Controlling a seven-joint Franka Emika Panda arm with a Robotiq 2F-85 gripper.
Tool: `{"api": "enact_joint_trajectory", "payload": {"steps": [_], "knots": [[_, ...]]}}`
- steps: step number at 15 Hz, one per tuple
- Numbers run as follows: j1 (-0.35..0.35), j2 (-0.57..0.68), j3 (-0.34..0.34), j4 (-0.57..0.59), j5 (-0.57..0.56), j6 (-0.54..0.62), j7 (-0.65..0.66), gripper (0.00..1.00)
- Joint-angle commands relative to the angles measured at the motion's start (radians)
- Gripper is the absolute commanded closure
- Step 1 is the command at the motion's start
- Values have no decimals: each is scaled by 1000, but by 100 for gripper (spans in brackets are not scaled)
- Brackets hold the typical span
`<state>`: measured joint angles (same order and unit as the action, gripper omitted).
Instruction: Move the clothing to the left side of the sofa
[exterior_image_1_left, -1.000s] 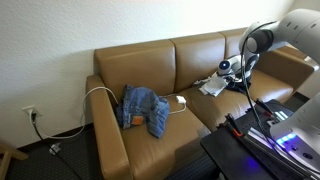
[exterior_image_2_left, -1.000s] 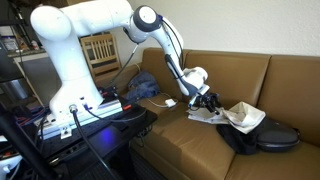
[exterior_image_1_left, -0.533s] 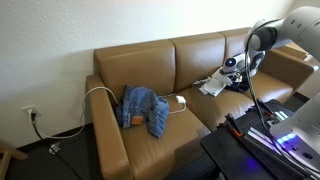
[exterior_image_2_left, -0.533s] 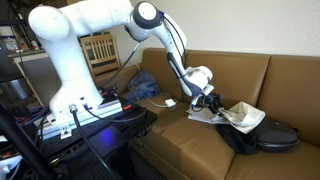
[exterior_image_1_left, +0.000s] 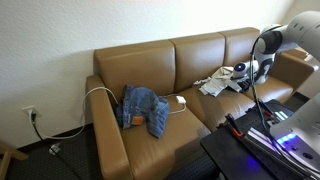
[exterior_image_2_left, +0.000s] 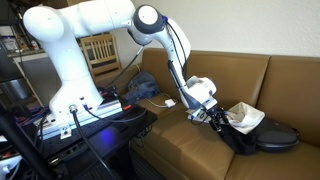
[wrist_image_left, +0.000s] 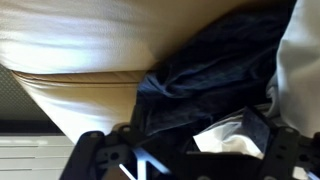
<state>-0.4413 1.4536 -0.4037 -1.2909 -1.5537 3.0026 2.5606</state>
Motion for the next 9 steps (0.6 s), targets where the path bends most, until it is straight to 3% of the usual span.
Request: {"api": "enact_joint_trajectory", "payload": {"steps": [1,2,4,7,9], "knots": [[5,-4,-24,-3,-41,20,108,0],[-14,-2,-4,13,-1,5,53,0],[-14,10,-13,38,-29,42,50,0],[-22,49,-4,103,-135,152,44,0],[-69,15,65,99,-271,190,46,0]]}}
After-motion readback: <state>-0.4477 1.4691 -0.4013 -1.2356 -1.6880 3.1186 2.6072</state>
